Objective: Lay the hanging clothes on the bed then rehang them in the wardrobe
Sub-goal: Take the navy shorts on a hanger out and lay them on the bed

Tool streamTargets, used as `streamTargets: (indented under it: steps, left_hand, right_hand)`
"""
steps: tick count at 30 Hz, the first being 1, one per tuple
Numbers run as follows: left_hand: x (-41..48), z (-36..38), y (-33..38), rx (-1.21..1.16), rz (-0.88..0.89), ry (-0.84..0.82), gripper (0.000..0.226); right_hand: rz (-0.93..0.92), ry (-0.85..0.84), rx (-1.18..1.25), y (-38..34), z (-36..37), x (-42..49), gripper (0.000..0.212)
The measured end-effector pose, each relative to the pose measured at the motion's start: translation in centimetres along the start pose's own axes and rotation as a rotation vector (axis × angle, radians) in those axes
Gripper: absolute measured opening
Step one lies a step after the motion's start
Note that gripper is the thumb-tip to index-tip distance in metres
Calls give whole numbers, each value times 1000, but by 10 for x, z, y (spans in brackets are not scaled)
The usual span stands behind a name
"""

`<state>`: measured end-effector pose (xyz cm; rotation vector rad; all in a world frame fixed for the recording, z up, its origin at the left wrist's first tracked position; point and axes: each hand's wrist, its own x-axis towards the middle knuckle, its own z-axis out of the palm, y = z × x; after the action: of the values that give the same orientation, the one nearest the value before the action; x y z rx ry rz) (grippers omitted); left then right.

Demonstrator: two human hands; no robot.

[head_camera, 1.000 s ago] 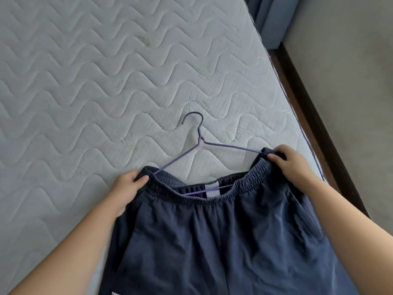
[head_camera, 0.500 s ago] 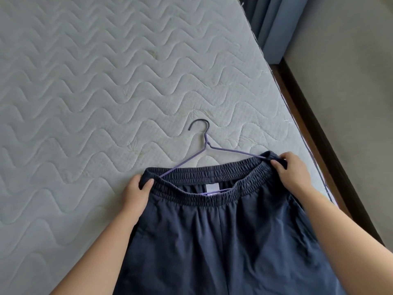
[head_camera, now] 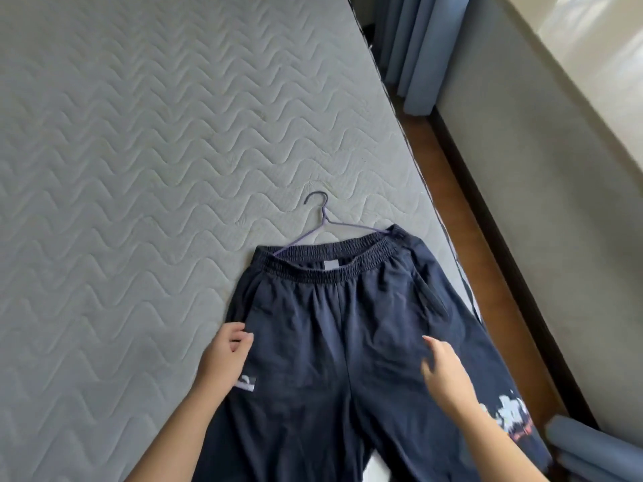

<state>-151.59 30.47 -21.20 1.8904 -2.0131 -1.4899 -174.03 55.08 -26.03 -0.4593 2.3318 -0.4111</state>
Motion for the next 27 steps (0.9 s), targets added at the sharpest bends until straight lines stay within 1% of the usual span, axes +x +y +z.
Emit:
streamTargets:
  steps: [1, 3, 6, 9, 13, 16, 18, 22, 23, 27]
  left_hand:
    - [-21, -1, -8, -2, -14, -25, 17]
    - [-57, -1, -29, 14, -35, -59, 11]
    - [-108, 4, -63, 26, -108, -80, 9]
    - [-158, 10, -106, 39, -220, -107, 9]
    - [-220, 6, -151, -32, -393, -55, 14]
    - [-256, 1, -167, -75, -389, -3, 14]
    - [-273, -5, -174, -67, -356, -8, 12]
    - [-298, -19, -187, -16, -297, -25, 13]
    - [-303, -23, -192, -21, -291, -12, 14]
    - [-329, -43, -219, -88, -351, 44, 13]
  right_hand:
    - [12, -47, -13, 8, 6, -21, 44]
    - [66, -91, 31, 23, 15, -61, 39]
    - [161, -84, 147, 43, 24, -115, 33]
    - [201, -111, 176, 60, 30, -159, 31]
    - [219, -177, 142, 80, 32, -198, 31]
    - [222, -217, 98, 94, 28, -209, 31]
    - [225, -240, 83, 98, 23, -210, 29]
    - [173, -268, 53, 93, 9, -215, 13]
    - [149, -268, 43, 91, 7, -218, 13]
    - [64, -265, -47, 82, 12, -234, 26]
